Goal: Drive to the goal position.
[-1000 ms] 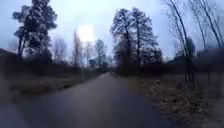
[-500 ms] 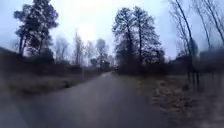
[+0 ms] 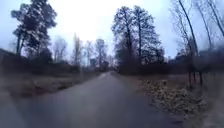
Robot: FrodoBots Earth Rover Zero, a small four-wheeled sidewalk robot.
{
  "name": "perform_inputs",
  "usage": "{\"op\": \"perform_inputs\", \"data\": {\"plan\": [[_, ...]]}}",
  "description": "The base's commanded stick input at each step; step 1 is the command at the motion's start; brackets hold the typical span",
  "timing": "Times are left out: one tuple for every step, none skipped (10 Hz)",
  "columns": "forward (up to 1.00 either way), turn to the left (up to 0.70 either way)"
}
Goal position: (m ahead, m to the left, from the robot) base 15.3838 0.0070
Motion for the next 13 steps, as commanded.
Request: {"op": "perform_inputs", "data": {"plan": [[0.70,0.00],[0.70,0.00],[0.70,0.00],[0.70,0.00],[0.70,0.00],[0.70,0.01],[0.70,0.04],[0.70,0.09],[0.70,0.14],[0.70,0.10],[0.70,0.04],[0.70,0.01],[0.70,0.00]]}}
